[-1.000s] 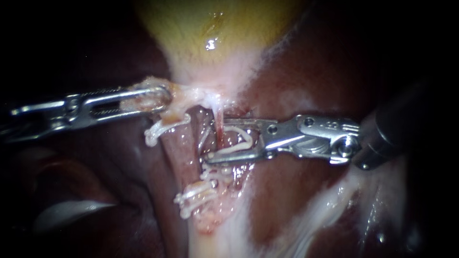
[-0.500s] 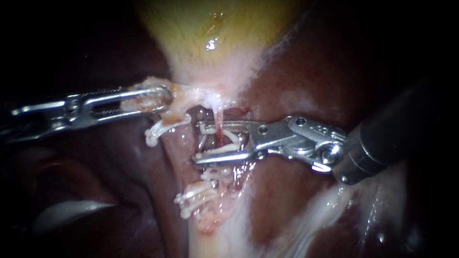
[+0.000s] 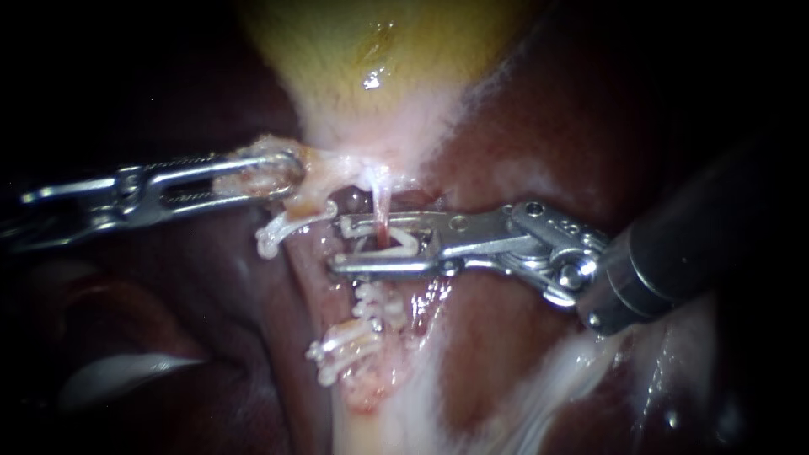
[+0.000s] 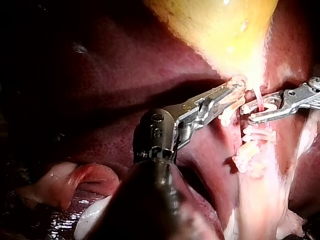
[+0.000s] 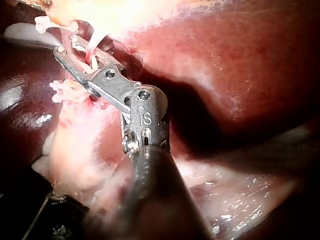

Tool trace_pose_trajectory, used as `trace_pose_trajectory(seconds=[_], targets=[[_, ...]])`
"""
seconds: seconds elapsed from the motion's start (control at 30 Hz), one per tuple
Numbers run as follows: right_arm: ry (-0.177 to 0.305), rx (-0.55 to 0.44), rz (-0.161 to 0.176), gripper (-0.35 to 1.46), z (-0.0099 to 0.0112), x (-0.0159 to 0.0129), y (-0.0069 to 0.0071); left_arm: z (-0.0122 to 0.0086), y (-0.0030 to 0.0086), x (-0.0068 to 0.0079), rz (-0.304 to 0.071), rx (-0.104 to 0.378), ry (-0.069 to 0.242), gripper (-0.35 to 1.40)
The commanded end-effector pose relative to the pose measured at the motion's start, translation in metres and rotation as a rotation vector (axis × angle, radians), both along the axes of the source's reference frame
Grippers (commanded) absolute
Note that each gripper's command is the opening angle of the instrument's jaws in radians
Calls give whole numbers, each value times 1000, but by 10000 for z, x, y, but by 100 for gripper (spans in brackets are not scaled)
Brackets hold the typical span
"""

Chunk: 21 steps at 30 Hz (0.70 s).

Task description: Clipping third clip right tube

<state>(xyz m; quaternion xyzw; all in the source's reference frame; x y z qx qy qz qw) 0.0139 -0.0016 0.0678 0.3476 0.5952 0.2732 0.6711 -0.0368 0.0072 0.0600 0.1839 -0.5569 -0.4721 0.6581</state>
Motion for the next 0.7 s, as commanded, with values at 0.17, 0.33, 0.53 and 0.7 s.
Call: trace_pose_trajectory(seconds=[0.17,0.33,0.53,0.7], targets=[[-15,23,15,-35,0,-2,1,0,0,0,1,0,-1,-35],[-35,20,15,-35,0,-7,0,1,0,0,1,0,-1,-35],[-42,20,9,-35,0,-8,1,1,0,0,1,0,-1,-35],[-42,20,9,-35,0,-9,1,0,0,0,1,0,-1,-35]])
